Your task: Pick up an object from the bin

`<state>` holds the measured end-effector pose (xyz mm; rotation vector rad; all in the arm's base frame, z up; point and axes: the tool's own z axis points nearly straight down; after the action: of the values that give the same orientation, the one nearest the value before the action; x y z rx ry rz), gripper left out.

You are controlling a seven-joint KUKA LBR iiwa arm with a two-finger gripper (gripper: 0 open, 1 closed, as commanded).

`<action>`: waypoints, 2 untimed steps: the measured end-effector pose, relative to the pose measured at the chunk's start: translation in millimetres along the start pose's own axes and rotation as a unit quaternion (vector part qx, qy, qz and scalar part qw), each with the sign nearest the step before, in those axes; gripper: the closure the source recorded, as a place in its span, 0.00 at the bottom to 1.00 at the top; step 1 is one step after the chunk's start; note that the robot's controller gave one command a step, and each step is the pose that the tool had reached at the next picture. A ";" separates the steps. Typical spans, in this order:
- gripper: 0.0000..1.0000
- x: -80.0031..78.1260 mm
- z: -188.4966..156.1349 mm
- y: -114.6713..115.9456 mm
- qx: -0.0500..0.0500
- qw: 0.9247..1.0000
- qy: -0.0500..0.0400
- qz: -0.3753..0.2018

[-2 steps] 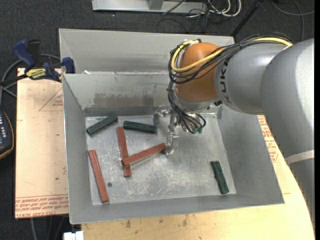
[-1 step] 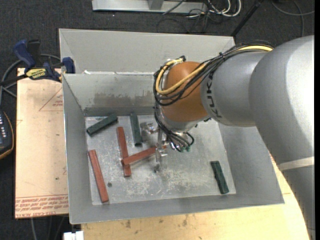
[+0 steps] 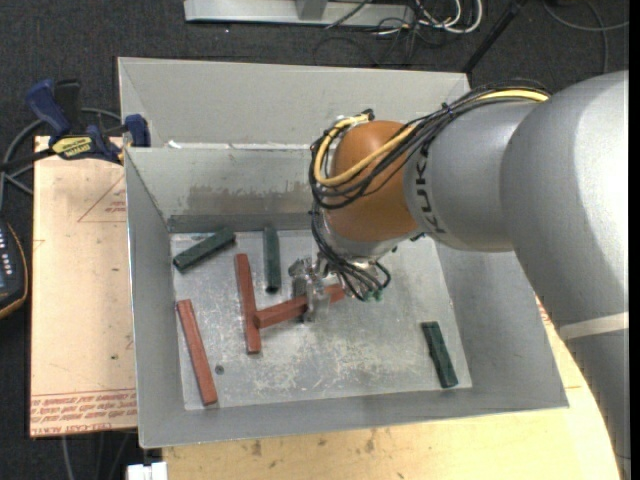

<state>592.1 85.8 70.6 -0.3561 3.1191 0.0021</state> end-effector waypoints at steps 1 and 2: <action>1.00 12.6 -115.6 -7.0 0.001 0.997 -0.004 -0.072; 0.00 13.7 -111.4 -6.6 0.000 0.997 0.000 -0.072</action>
Offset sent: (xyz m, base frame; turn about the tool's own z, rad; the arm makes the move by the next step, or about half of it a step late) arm -0.0128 -0.0103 0.1113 -0.1450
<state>580.0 76.1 181.9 -0.5785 3.0846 0.0017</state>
